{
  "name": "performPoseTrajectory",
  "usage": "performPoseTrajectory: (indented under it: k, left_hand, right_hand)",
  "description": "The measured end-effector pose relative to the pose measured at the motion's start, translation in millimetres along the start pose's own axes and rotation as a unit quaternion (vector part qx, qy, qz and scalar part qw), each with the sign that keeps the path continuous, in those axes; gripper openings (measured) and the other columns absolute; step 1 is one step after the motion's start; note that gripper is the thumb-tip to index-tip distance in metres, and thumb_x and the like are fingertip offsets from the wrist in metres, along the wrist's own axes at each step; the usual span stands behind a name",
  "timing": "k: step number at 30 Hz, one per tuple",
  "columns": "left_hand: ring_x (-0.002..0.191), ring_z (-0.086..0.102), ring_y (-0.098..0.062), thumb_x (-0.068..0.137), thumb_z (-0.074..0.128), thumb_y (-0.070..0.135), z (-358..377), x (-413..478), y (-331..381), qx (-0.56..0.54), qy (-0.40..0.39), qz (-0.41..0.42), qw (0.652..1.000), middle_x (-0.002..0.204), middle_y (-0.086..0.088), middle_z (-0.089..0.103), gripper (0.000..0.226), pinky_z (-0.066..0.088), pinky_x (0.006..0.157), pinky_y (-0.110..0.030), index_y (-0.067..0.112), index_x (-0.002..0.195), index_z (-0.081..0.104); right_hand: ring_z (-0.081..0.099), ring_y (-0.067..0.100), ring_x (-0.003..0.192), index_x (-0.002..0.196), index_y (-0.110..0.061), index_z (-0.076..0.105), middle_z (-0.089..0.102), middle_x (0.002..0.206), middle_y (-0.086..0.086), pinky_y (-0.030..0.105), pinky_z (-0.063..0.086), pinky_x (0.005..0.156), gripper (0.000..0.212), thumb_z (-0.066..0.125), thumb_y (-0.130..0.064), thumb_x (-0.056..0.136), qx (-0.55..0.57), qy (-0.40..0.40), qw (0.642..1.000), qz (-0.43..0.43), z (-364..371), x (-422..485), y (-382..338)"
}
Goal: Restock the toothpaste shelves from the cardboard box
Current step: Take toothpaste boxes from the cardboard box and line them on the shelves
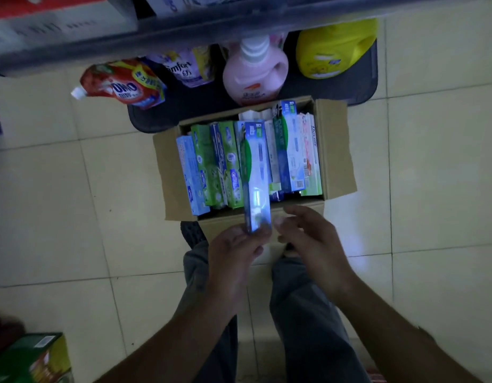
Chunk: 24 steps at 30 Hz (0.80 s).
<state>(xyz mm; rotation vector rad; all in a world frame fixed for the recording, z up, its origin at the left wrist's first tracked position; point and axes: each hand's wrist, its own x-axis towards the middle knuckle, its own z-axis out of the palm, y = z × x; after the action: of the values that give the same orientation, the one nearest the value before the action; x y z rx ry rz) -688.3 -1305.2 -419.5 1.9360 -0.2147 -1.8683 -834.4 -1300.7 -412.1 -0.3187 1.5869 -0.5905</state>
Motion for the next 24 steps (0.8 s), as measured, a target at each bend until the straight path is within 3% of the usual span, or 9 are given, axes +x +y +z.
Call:
performPoseTrajectory:
  k: [2, 5, 9, 11, 13, 16, 19, 22, 24]
  left_hand:
    - [0.084, 0.073, -0.024, 0.064, 0.085, 0.021, 0, -14, -5, 0.023, 0.01, 0.037, 0.999, 0.084, -0.02, 0.074, 0.034, 0.059, 0.081, -0.038, -0.001, 0.086, 0.074]
    - [0.09, 0.076, -0.032, 0.066, 0.081, 0.008, 0, -14, -14, 0.113, -0.02, 0.076, 0.99, 0.089, -0.015, 0.078, 0.03, 0.062, 0.085, -0.05, 0.004, 0.096, 0.076]
    - [0.089, 0.072, -0.008, 0.06, 0.094, 0.024, -6, 6, 3, 0.297, -0.18, 0.094, 0.933, 0.096, 0.01, 0.076, 0.045, 0.057, 0.074, -0.023, 0.037, 0.098, 0.074]
    - [0.083, 0.07, -0.005, 0.061, 0.085, 0.032, -1, 30, 26, 0.357, -0.16, 0.136, 0.91, 0.091, 0.011, 0.076, 0.037, 0.052, 0.071, -0.021, 0.035, 0.096, 0.073]
    - [0.08, 0.069, -0.012, 0.073, 0.08, 0.014, 11, 62, 57, 0.393, -0.099, 0.224, 0.887, 0.09, 0.007, 0.073, 0.03, 0.053, 0.071, -0.031, 0.03, 0.095, 0.069]
    - [0.094, 0.065, -0.026, 0.081, 0.072, 0.001, 44, 110, 111, 0.511, -0.058, 0.357, 0.78, 0.118, 0.0, 0.062, 0.047, 0.055, 0.082, -0.043, 0.021, 0.121, 0.061]
    - [0.117, 0.057, -0.038, 0.075, 0.064, -0.003, 86, 150, 159, 0.651, -0.079, 0.457, 0.601, 0.145, -0.007, 0.046, 0.081, 0.053, 0.088, -0.049, 0.024, 0.148, 0.044]
    - [0.128, 0.048, -0.039, 0.076, 0.059, -0.006, 119, 176, 179, 0.762, -0.141, 0.457, 0.436, 0.164, 0.0, 0.029, 0.094, 0.051, 0.088, -0.051, 0.034, 0.157, 0.032]
    - [0.131, 0.048, -0.038, 0.081, 0.061, -0.004, 124, 185, 183, 0.803, -0.163, 0.44, 0.367, 0.165, 0.002, 0.029, 0.088, 0.051, 0.088, -0.051, 0.033, 0.157, 0.036]
  right_hand:
    - [0.075, 0.018, 0.089, 0.104, -0.031, 0.071, 0.076, 0.096, -0.004, 0.042, 0.063, 0.075, 0.034, 0.081, -0.047, 0.075, 0.013, -0.029, 0.999, 0.0, 16, -6, -3]
    - [0.074, 0.021, 0.084, 0.096, -0.017, 0.072, 0.077, 0.091, 0.002, 0.05, 0.061, 0.078, 0.031, 0.09, -0.017, 0.071, -0.012, 0.041, 0.999, -0.015, 20, -8, 1]
    - [0.073, 0.023, 0.078, 0.088, -0.017, 0.072, 0.077, 0.083, 0.004, 0.047, 0.061, 0.071, 0.033, 0.075, -0.02, 0.055, 0.01, 0.117, 0.993, -0.011, -9, -9, 6]
    - [0.072, 0.021, 0.073, 0.087, -0.014, 0.074, 0.078, 0.083, 0.004, 0.041, 0.059, 0.067, 0.03, 0.071, -0.015, 0.058, 0.043, 0.141, 0.989, -0.023, -32, -7, 10]
    - [0.071, 0.026, 0.075, 0.093, -0.012, 0.074, 0.078, 0.088, 0.007, 0.04, 0.057, 0.066, 0.03, 0.072, -0.008, 0.063, 0.071, 0.148, 0.986, -0.025, -53, -6, 15]
    - [0.071, 0.022, 0.076, 0.099, -0.012, 0.073, 0.078, 0.092, 0.005, 0.033, 0.055, 0.06, 0.032, 0.07, 0.011, 0.077, 0.059, 0.155, 0.986, -0.017, -79, -6, 27]
    - [0.073, 0.017, 0.072, 0.096, -0.015, 0.072, 0.079, 0.089, 0.0, 0.023, 0.054, 0.055, 0.034, 0.068, 0.014, 0.079, 0.039, 0.165, 0.985, 0.004, -98, -7, 42]
    - [0.074, 0.017, 0.071, 0.095, -0.018, 0.072, 0.078, 0.087, -0.003, 0.029, 0.055, 0.057, 0.034, 0.07, 0.011, 0.078, 0.013, 0.174, 0.985, 0.008, -107, -8, 54]
    - [0.074, 0.016, 0.073, 0.095, -0.021, 0.072, 0.078, 0.088, -0.005, 0.03, 0.056, 0.058, 0.035, 0.07, 0.01, 0.079, 0.01, 0.174, 0.985, 0.01, -110, -9, 60]
